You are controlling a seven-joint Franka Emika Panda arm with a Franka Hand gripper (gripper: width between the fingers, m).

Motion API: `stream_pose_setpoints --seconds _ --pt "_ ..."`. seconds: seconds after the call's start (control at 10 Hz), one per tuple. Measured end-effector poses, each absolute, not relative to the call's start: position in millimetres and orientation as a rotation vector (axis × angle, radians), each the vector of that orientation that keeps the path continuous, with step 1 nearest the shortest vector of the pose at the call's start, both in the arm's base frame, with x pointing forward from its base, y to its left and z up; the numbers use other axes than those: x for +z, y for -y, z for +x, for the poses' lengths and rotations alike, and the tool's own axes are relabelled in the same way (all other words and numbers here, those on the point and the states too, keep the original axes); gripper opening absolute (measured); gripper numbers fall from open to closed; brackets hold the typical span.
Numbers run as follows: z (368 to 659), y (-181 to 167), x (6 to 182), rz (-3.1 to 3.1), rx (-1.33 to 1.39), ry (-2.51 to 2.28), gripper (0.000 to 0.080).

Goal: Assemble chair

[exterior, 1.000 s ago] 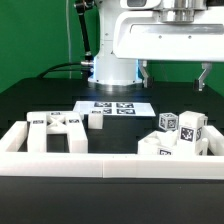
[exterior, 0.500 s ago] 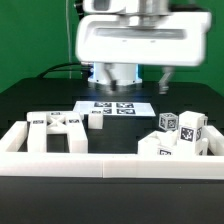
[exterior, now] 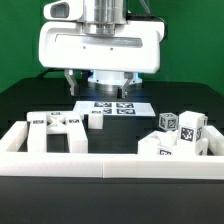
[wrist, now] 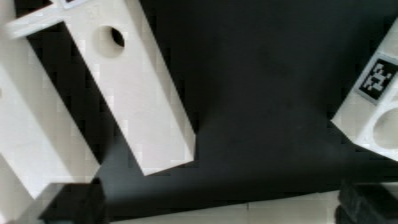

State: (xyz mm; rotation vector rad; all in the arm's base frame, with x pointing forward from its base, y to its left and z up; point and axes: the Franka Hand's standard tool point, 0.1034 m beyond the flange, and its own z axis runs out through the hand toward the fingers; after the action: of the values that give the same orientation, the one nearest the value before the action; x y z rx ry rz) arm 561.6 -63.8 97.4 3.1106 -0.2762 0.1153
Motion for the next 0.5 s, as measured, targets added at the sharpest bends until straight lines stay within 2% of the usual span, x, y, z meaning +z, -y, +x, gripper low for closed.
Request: stream_pose_setpoints --seconds 0.2,0.5 --pt "549 64 94.4 3.112 0.107 0.275 0.0649" --pt "502 59 78.2 3.110 0.081 0.272 0.0649"
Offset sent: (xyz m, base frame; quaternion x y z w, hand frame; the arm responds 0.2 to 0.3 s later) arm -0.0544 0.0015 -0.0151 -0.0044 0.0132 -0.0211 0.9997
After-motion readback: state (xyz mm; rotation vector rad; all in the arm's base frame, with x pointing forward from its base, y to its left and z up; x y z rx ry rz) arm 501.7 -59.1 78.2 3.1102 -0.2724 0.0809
